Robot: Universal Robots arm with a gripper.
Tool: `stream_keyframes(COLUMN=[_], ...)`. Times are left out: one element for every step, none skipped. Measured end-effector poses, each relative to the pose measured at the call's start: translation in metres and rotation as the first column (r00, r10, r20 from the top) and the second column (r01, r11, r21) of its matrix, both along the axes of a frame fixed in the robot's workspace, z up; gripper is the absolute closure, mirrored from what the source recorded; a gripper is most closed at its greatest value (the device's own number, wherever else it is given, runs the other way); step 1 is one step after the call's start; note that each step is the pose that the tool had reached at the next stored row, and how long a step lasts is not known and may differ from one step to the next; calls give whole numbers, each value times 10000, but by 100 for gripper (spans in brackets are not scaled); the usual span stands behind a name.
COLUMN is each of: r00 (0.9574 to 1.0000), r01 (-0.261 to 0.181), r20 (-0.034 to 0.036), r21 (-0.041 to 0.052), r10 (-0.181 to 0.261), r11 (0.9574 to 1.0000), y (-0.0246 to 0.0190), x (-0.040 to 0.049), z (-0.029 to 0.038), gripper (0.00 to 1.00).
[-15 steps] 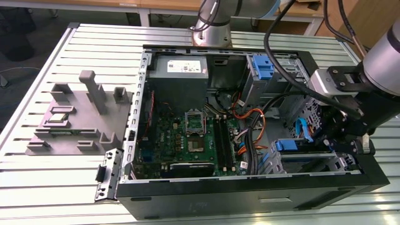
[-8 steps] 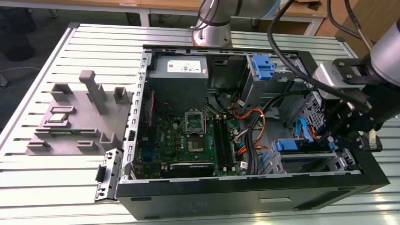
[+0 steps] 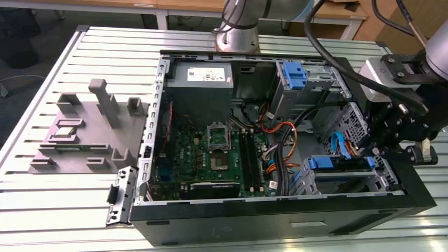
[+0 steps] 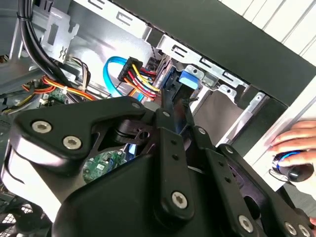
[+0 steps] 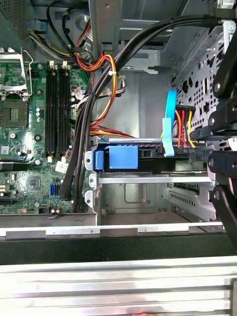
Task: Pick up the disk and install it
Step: 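Insert the second disk wire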
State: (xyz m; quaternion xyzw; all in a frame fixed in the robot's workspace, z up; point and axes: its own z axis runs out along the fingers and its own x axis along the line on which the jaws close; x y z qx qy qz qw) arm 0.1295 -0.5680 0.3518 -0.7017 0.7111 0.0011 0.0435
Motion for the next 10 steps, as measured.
stream_keyframes(r00=[10000,10000,9999,9994,9989,9988,9987,9987,9987,9987], r01=[0,-2,0,-1,0,0,0,1,1,0], r20=[0,-26,-163,-339,-471,-499,-505,-509,-512,-512], r21=[-1,-2,-3,-4,-2,-4,-3,-3,-3,-3], r10=[0,2,0,1,0,0,0,-1,-1,0], r11=[10000,10000,10000,10000,10000,10000,10000,10000,10000,10000], y=[0,0,-1,0,0,0,0,0,0,-1], x=[0,1,1,2,3,2,2,2,2,2], z=[1,1,-1,-3,-5,-4,-4,-5,-5,-2], gripper=[77,77,77,77,77,77,77,77,77,77])
